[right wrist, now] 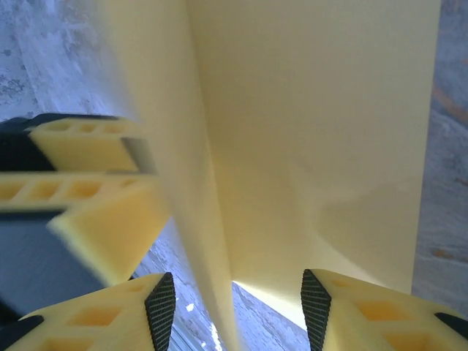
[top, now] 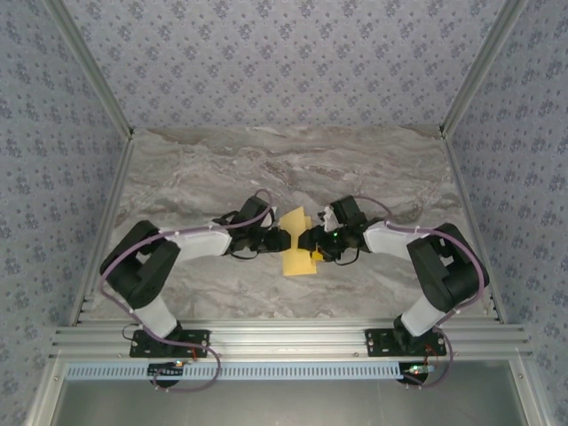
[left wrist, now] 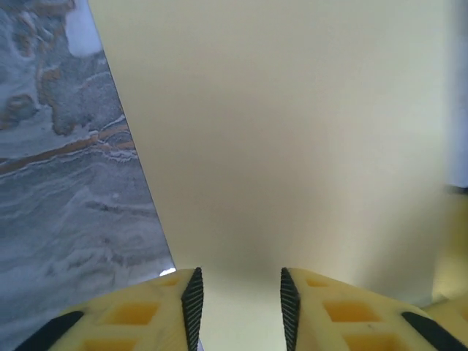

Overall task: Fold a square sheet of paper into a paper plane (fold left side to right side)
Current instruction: Fold the triangle a second time at the center of the table.

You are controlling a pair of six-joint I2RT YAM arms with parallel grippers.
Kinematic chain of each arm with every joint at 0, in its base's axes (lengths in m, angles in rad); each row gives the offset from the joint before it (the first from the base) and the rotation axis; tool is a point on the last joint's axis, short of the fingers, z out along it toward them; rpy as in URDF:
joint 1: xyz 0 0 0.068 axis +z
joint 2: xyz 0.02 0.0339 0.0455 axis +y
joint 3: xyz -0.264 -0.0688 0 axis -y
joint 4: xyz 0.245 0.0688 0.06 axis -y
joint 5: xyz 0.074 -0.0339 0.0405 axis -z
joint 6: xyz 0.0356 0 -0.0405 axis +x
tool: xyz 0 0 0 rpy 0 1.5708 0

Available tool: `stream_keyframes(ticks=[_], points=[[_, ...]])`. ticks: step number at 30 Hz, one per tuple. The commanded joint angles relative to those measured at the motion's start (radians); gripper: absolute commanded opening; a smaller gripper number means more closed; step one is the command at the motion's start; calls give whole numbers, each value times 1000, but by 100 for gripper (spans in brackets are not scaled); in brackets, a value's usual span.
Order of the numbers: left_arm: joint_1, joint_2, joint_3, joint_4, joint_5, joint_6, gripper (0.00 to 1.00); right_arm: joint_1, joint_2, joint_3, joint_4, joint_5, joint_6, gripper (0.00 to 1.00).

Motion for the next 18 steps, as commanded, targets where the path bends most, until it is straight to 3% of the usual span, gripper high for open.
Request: stream_keyframes(ticks=[1,8,13,18], points=[[-1,-122,-49,10,-51,43,43,-19,30,40,-1,-43,-30,52],[-38,-379,-236,133,-107,123,55,-47,71,97,-17,-82,-42,51],[-192,-490,-282,97,-227,227,63,-63,94,143,-21,-100,-30,51],[-307,-455,-254,77,-325,255,70,-75,116,198,-57,-104,-36,49]])
